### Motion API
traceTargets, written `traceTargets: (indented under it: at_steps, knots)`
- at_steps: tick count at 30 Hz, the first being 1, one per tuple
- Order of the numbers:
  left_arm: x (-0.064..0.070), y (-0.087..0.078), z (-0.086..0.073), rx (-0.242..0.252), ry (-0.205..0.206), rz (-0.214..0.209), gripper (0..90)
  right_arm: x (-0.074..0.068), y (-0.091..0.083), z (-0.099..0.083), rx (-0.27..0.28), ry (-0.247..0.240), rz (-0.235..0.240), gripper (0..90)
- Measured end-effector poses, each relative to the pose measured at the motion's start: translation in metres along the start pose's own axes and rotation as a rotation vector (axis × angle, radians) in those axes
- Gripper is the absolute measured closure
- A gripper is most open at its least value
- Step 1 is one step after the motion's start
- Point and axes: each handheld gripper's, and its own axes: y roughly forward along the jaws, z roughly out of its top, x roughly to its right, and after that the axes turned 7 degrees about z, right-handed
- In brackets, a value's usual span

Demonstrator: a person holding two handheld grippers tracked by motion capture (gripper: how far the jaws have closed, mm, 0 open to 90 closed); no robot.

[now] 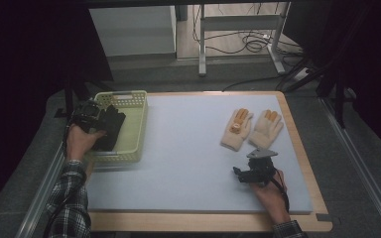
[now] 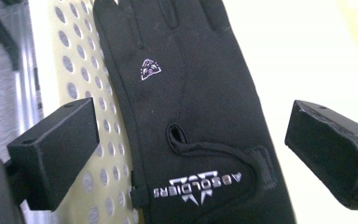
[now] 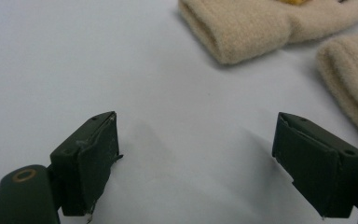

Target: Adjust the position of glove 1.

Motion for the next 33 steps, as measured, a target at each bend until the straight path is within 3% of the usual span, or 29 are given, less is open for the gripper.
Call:
traceTargets:
  at_steps: [2, 4, 5, 6, 15, 21, 23, 27, 31, 33]
  knots:
    - [-0.003, -0.006, -0.002, 0.035, -0.023, -0.029, 3.0, 0.0, 0.0, 0.0, 0.0, 0.0, 0.0, 14.4]
    - [-0.004, -0.012, -0.006, 0.079, -0.045, -0.084, 3.0, 0.0, 0.0, 0.0, 0.0, -0.001, -0.001, 14.4]
    - [-0.004, -0.012, -0.006, 0.079, -0.045, -0.084, 2.9, 0.0, 0.0, 0.0, 0.0, -0.001, -0.001, 14.4]
    - [-0.002, -0.016, -0.008, 0.108, -0.043, -0.12, 2.8, 0.0, 0.0, 0.0, 0.0, -0.001, -0.001, 14.4]
    - [0.019, -0.026, -0.02, 0.192, 0.03, -0.178, 2.7, 0.0, 0.0, 0.0, 0.0, -0.004, -0.003, 14.4]
    - [0.046, -0.037, -0.027, 0.26, 0.107, -0.231, 2.3, -0.001, 0.0, 0.0, -0.002, -0.006, -0.005, 14.4]
    - [0.049, -0.038, -0.027, 0.267, 0.115, -0.237, 2.2, -0.001, 0.0, 0.0, -0.002, -0.006, -0.005, 14.4]
    - [0.071, -0.05, -0.032, 0.335, 0.138, -0.301, 2.5, -0.001, 0.0, 0.0, -0.002, -0.005, -0.005, 14.4]
    - [0.087, -0.054, -0.037, 0.361, 0.171, -0.33, 2.6, -0.001, -0.001, 0.0, -0.002, -0.005, -0.006, 14.4]
    - [0.102, -0.057, -0.042, 0.378, 0.205, -0.349, 2.6, -0.001, 0.0, 0.0, -0.002, -0.004, -0.005, 14.4]
